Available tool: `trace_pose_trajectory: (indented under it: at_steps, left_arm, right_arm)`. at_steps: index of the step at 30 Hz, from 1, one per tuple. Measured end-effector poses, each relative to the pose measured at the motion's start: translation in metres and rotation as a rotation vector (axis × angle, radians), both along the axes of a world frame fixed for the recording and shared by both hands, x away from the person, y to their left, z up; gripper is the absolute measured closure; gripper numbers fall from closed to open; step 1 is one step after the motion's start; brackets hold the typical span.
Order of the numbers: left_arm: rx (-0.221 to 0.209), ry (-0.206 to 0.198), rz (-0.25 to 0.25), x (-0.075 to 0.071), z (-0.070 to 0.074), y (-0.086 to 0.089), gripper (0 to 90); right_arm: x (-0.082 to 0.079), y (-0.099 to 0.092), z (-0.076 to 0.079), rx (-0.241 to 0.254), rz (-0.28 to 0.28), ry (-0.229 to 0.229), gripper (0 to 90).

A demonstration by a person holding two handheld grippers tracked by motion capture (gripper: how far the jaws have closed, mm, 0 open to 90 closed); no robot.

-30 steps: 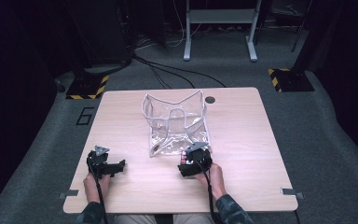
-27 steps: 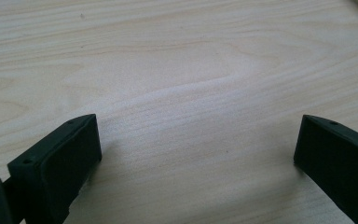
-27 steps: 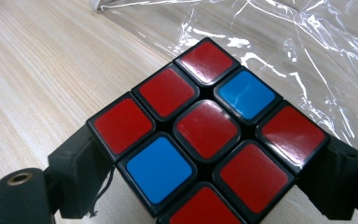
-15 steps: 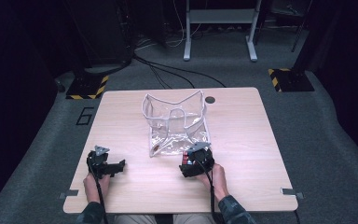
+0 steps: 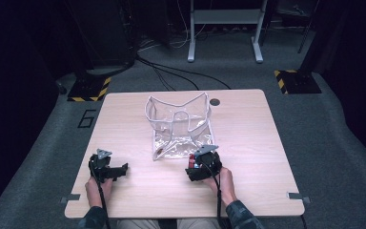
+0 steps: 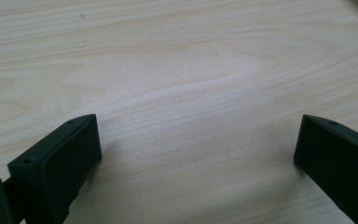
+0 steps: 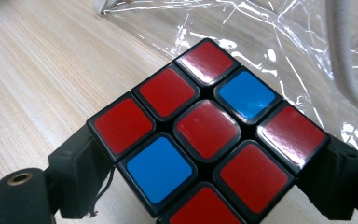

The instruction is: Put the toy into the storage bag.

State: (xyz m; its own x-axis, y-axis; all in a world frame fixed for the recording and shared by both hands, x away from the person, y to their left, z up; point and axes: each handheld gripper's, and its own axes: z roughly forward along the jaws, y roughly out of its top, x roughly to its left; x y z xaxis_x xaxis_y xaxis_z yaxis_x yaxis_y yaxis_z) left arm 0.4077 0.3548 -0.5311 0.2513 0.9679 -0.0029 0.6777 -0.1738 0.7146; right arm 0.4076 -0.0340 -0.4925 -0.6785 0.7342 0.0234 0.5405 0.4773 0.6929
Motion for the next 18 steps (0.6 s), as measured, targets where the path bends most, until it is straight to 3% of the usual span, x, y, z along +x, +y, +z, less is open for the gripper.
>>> trace_pose_trajectory:
  at_steps: [18]
  left_arm:
    - [0.000,0.000,0.002,-0.0001,0.0000,-0.0001,0.4]
  right_arm:
    - [-0.0029,-0.0091,0.0062,-0.003,-0.015,-0.005,13.4]
